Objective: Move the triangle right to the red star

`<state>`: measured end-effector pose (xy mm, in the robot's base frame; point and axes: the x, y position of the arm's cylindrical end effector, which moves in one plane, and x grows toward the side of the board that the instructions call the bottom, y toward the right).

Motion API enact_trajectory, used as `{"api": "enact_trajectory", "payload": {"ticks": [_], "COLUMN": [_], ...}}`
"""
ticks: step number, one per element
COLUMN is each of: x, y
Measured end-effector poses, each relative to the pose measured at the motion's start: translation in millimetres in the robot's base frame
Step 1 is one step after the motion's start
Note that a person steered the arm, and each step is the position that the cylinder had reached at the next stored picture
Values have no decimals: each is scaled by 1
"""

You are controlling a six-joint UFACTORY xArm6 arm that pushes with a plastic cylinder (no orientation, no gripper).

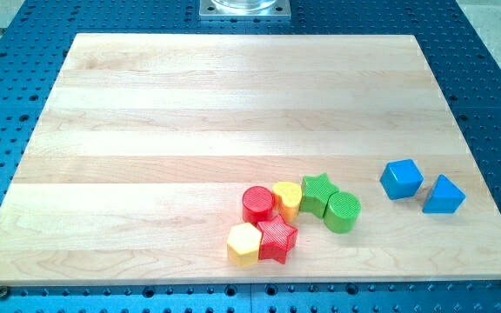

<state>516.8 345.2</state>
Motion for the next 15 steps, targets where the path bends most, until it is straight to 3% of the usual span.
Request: {"api": "enact_trajectory", "payload": {"ticks": [2, 5, 7, 9, 13, 15], "x": [2, 22, 8, 77, 102, 102], "y": [-107, -54, -145, -142, -120, -243]}}
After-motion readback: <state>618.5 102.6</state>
